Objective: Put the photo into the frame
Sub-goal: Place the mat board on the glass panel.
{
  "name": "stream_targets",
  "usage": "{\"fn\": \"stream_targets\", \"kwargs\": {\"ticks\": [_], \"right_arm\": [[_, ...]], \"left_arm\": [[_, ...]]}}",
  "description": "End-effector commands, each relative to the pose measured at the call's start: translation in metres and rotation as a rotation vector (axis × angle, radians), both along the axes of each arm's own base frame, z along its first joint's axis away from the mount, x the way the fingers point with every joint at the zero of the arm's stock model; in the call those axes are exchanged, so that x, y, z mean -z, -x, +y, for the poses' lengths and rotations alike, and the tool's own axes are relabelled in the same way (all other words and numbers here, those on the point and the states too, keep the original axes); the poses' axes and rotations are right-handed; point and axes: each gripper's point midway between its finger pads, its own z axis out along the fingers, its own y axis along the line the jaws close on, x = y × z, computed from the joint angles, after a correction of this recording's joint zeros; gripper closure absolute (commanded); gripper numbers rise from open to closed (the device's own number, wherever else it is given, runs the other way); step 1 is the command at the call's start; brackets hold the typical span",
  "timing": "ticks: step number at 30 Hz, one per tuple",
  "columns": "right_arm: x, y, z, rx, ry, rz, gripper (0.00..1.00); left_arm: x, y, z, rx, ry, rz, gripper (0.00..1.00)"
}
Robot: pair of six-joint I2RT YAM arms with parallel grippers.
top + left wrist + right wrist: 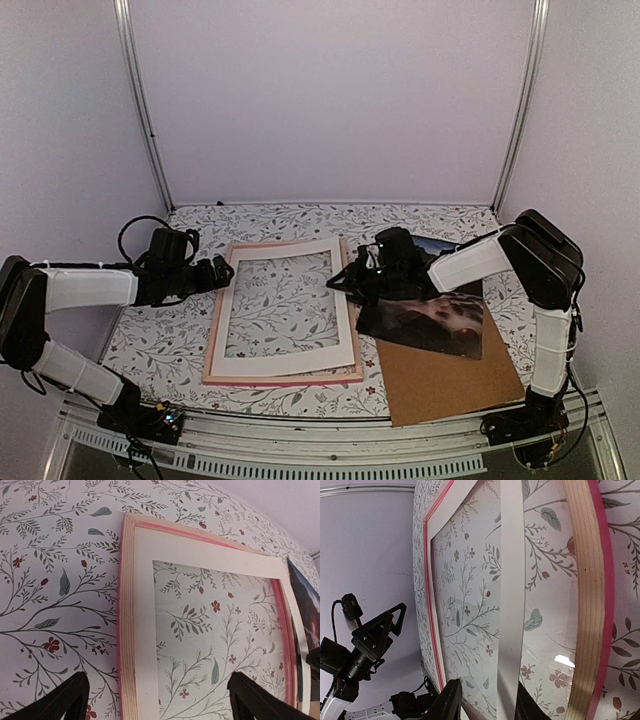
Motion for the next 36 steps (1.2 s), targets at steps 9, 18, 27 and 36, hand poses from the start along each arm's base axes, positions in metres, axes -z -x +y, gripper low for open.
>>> {"fn": "stream_targets", "kwargs": {"ticks": [9, 18, 27, 36], "right_arm": [[-0.002, 0.002, 0.0, -0.018, 0.092, -0.055, 0.62], [-0.006, 0.005, -0.003, -0.018, 0.149, -0.09, 0.6], [-0.005, 0.009, 0.005, -0.065, 0.209, -0.12, 0.6], [0.0, 0.011, 0.002, -0.072, 0.231, -0.117, 0.6]], "left_arm": [[-0.008, -0.006, -0.006, 0.028, -0.01, -0.029, 0.0], [-0.006, -0.006, -0.006, 0.033, -0.014, -0.031, 0.0], [-0.003, -0.006, -0.007, 0.038, -0.013, -0.027, 0.0], [-0.005, -0.006, -0.006, 0.037, -0.02, -0.031, 0.0]]}}
